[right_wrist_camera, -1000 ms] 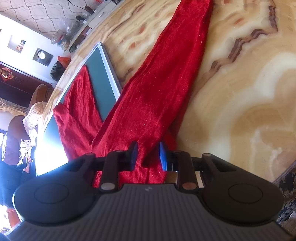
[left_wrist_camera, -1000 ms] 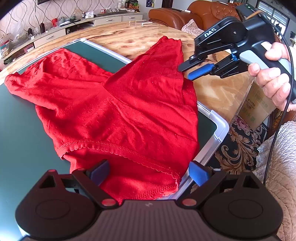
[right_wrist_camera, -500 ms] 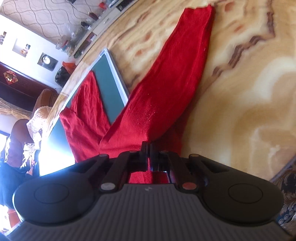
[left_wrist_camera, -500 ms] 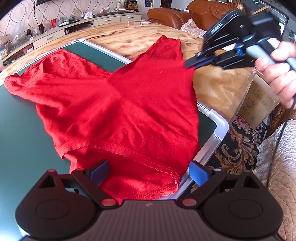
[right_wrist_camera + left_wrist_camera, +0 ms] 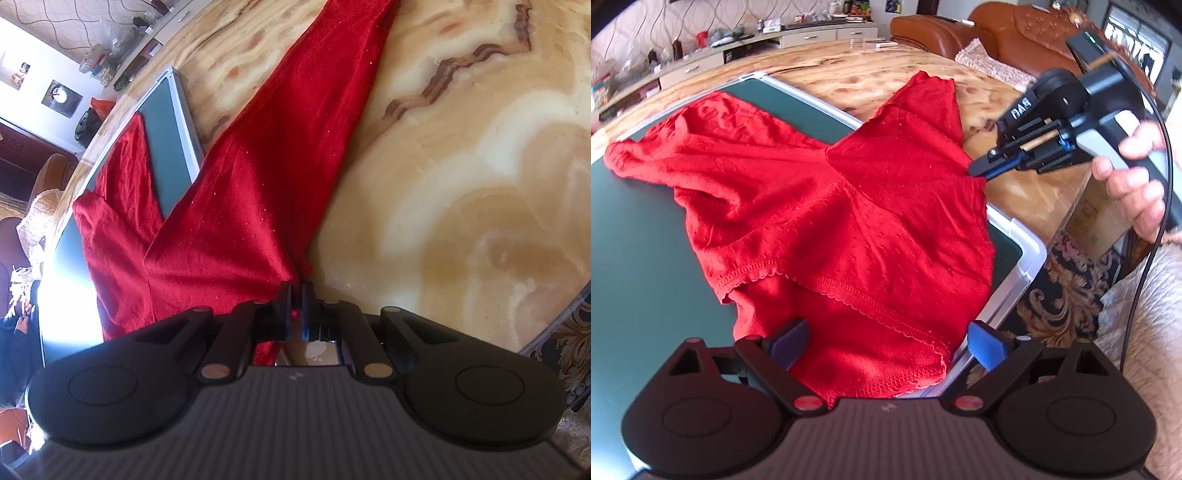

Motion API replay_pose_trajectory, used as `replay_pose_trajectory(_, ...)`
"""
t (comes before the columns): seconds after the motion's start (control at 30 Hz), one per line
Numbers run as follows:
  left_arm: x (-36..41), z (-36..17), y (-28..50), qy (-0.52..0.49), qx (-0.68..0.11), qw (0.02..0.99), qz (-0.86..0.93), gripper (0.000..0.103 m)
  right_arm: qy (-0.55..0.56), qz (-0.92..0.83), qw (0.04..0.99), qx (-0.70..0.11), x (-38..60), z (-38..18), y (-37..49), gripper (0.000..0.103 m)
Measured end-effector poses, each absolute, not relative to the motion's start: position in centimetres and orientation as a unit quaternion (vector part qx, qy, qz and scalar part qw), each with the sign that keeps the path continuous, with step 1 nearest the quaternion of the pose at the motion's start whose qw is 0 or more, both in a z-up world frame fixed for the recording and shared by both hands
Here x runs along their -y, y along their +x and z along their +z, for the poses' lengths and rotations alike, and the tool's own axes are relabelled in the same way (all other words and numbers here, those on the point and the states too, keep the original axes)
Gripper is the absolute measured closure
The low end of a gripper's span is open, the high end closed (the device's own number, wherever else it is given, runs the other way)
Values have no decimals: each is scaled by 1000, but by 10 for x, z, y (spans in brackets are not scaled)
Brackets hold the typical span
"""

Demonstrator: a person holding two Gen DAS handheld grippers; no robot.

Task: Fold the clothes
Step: 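Lower the right gripper onto the red sleeve end and close on it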

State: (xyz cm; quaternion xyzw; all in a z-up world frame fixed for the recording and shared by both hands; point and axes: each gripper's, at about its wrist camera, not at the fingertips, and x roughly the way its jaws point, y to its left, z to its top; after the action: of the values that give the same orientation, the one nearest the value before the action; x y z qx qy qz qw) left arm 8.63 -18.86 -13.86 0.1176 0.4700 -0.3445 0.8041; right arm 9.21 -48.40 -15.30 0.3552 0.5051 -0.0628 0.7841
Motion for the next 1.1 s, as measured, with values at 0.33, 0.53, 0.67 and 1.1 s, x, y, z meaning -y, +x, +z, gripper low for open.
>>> replay_pose_trajectory(0.33,186,-123,87,76,-435,822,-359,11,316,20,831,-457,461,-112,72,74)
replay_pose_trajectory(0.53,200,-137,91,119,-465,809,-339,13,261,61,830,-489,431,-132,89,74)
replay_pose_trajectory(0.67,195,-137,87,136,-466,811,-327,11,250,51,820,-512,427,-142,74,75)
replay_pose_trajectory(1.1,181,-138,87,138,-478,811,-307,10,275,42,826,-491,427,-131,50,75)
